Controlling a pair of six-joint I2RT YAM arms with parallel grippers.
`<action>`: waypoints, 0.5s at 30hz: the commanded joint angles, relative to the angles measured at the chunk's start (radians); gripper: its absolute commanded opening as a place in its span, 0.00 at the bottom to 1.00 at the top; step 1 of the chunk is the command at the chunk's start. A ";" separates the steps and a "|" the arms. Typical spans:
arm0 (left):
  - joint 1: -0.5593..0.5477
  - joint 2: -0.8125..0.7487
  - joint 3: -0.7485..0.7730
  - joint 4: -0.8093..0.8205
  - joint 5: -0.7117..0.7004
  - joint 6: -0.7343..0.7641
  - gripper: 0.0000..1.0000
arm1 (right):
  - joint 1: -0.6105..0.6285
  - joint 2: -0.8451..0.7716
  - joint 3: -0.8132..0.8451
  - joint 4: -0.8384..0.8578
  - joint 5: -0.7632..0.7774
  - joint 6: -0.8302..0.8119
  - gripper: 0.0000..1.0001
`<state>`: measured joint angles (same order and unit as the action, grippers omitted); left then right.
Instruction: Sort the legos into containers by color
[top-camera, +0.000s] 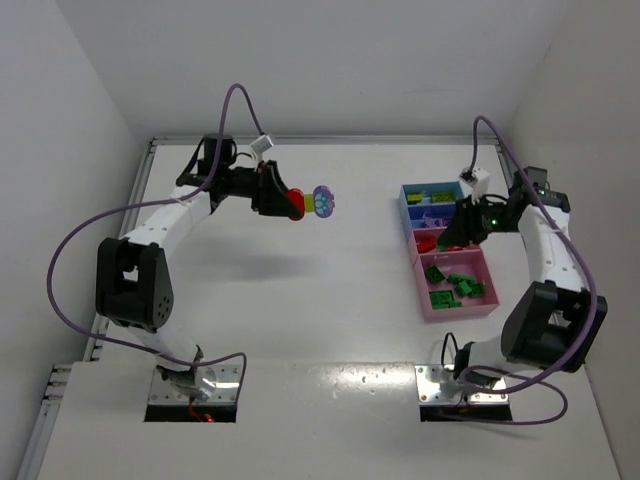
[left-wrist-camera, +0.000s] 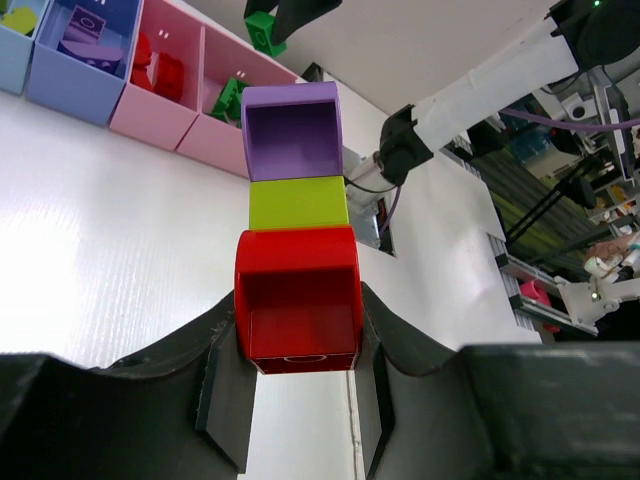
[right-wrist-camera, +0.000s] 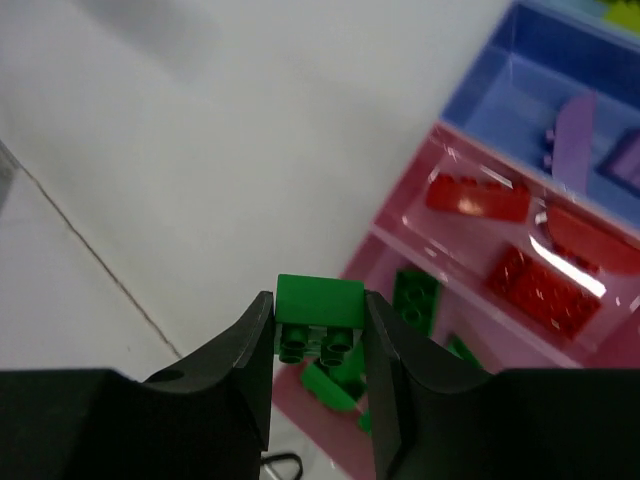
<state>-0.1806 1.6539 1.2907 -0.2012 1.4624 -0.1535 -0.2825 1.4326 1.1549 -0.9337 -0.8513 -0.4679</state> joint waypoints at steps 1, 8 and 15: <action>0.010 -0.028 0.004 0.022 0.056 0.028 0.02 | -0.064 -0.012 0.012 -0.199 0.112 -0.247 0.00; 0.010 -0.028 0.013 0.022 0.038 0.028 0.02 | -0.112 0.037 -0.029 -0.283 0.247 -0.368 0.47; -0.022 -0.019 0.022 0.022 0.007 0.028 0.02 | -0.112 0.016 0.040 -0.333 0.121 -0.393 0.77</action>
<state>-0.1848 1.6539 1.2907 -0.2012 1.4551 -0.1497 -0.3923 1.4734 1.1233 -1.2175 -0.6350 -0.8062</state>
